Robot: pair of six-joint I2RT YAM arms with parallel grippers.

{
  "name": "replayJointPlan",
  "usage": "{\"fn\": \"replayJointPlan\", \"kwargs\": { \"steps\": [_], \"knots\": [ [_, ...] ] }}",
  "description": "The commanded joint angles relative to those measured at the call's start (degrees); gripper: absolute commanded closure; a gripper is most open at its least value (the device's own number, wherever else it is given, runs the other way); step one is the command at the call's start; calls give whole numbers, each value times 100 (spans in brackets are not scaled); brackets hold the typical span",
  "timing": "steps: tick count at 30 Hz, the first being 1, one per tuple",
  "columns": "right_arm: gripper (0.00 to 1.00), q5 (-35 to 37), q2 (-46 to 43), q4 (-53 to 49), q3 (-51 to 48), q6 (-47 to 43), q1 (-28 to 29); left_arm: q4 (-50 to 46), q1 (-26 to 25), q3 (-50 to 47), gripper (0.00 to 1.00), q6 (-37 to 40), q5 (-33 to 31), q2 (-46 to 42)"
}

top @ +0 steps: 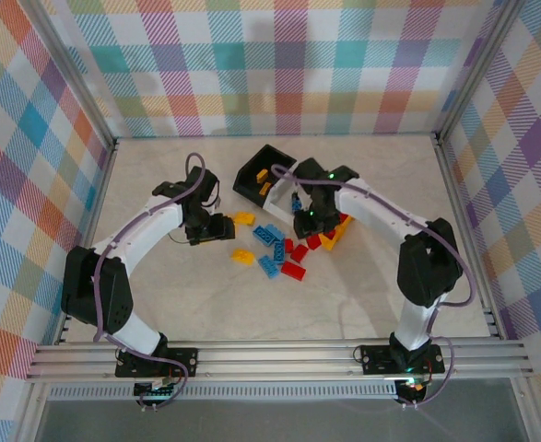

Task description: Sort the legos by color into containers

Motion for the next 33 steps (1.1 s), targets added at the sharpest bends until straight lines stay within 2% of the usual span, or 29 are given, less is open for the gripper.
{"fn": "replayJointPlan", "kwargs": {
  "steps": [1,9,15,18,23,27,33],
  "knots": [
    [60,161,-7,-343,517,-79,-387,40,-109,-152,37,-21,180,-174],
    [59,335,1159,-389,1751,-262,-1112,143,-794,-297,37,-352,96,-109],
    [58,220,1801,-303,2087,-217,-1279,174,-1096,-401,37,-567,17,-104],
    [52,193,1916,-311,2111,-182,-1280,174,-1115,-455,37,-608,-27,-105],
    [31,172,1639,-359,2048,-112,-1282,174,-1114,-389,37,-628,-101,12],
    [27,46,1108,-384,1782,19,-1281,195,-1107,-228,36,-714,-166,246],
    [26,-416,5,-157,693,380,-1276,126,-966,207,36,-872,-264,733]
  ]
}}
